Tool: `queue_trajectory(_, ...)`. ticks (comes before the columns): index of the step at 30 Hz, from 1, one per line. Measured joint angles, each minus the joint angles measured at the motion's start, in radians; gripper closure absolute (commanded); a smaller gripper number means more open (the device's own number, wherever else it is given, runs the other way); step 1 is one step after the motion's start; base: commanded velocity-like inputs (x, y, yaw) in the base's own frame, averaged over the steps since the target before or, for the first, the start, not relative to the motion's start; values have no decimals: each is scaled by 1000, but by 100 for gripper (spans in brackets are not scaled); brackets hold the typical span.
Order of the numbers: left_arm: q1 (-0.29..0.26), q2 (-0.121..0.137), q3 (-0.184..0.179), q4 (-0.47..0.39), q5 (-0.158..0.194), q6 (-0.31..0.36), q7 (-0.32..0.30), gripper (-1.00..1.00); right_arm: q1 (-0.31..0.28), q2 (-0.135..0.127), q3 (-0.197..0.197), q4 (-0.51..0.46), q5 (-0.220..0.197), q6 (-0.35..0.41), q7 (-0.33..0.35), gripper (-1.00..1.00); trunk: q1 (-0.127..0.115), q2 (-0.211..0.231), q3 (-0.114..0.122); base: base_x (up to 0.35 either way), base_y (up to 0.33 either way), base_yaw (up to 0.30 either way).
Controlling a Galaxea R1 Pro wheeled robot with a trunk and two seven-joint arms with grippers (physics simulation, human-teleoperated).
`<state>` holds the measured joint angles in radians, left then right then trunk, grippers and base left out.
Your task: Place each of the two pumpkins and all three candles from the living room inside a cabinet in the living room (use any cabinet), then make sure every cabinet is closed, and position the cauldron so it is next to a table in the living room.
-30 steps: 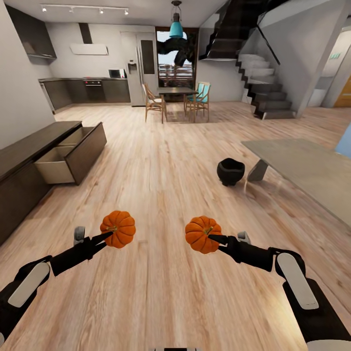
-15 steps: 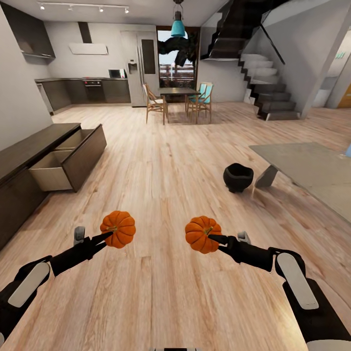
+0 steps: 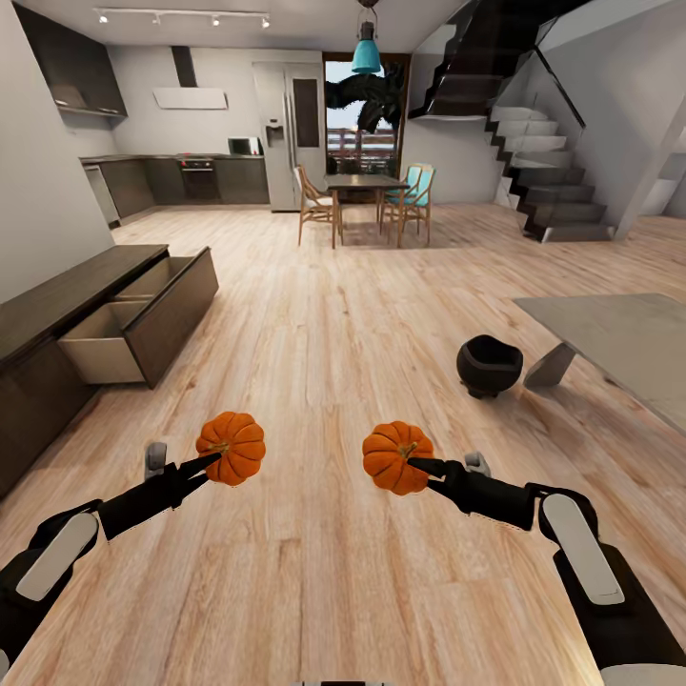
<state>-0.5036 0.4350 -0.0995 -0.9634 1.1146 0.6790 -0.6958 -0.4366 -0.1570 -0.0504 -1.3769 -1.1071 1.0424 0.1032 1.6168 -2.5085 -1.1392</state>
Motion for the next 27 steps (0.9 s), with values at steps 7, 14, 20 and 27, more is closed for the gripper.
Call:
queue_trajectory(7, 0, 0, 0, 0, 0, 0, 0, 100, 0, 0, 0, 0, -2, 0, 0, 100, 0, 0, 1, 337, 0, 28)
queue_trajectory(14, 0, 0, 0, 0, 0, 0, 1, 100, 0, 0, 1, 0, -2, 0, 0, 100, 0, 0, 1, 337, 0, 2)
queue_trajectory(20, 0, 0, 0, 0, 0, 0, 2, 100, 0, 0, 1, 0, -3, 0, 1, 100, 0, 0, 1, 337, 0, 0)
queue_trajectory(27, 0, 0, 0, 0, 0, 0, 2, 100, 0, 1, 1, 0, -4, 0, 2, 100, 0, 0, 1, 337, 0, 0)
